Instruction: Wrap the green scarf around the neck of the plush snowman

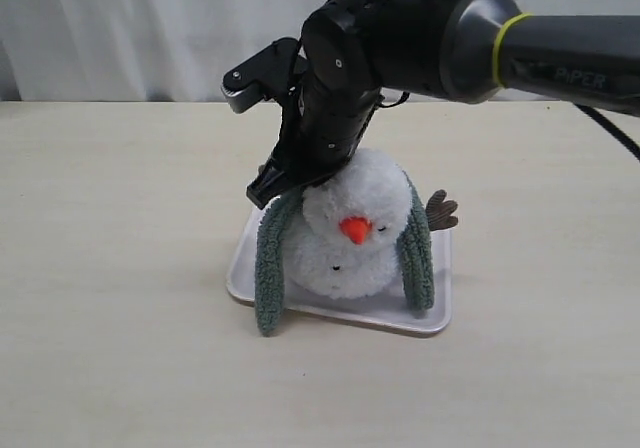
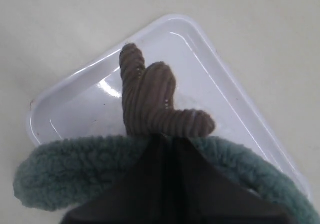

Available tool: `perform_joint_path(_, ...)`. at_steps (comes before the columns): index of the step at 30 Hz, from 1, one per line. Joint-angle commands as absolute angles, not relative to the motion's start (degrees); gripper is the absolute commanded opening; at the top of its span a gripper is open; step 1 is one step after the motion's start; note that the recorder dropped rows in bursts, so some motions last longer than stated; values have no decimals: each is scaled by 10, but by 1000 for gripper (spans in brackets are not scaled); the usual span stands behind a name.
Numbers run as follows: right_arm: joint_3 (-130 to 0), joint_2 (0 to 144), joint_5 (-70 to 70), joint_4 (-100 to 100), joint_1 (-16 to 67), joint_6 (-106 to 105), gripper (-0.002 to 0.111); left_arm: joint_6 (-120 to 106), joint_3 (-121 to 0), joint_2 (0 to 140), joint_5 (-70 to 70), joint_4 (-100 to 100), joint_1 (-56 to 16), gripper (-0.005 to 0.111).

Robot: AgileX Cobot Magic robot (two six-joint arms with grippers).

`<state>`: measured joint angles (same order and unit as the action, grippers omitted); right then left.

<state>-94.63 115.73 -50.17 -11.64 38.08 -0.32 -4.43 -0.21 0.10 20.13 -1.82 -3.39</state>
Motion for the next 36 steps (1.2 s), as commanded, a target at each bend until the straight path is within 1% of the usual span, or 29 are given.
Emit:
perform_joint_path(1, -946, 1178, -506, -110, 381, -8, 4, -43, 0, 0, 194, -18, -36, 0)
perform_joint_path(11, -946, 1149, -507, -113, 381, -29, 4, -43, 0, 0, 194, -18, -36, 0)
perform_joint_path(13, -946, 1132, -506, -113, 381, -35, 7, -43, 0, 0, 194, -18, -36, 0)
perform_joint_path(15, -946, 1116, -512, -113, 381, -35, 15, -43, 0, 0, 194, -18, -36, 0)
perform_joint_path(19, -946, 1080, -526, -113, 380, -19, 42, -43, 0, 0, 194, -18, -36, 0)
perform_joint_path(21, -946, 1064, -536, -113, 380, 0, 51, -43, 0, 0, 194, -18, -36, 0)
perform_joint_path(22, -946, 1055, -545, -113, 380, 8, 54, -43, 0, 0, 194, -18, -36, 0)
perform_joint_path(26, -946, 1020, -614, -133, 373, 55, 54, -43, 0, 0, 195, -18, -36, 0)
perform_joint_path(29, -926, 987, -660, -134, 347, 67, 54, -43, 0, 0, 196, -18, -36, 0)
perform_joint_path(32, -860, 934, -640, -120, 312, 67, 54, -43, 0, 0, 196, -18, -36, 0)
perform_joint_path(36, -738, 844, -544, -73, 289, 24, 54, -43, 0, 0, 196, -18, -36, 0)
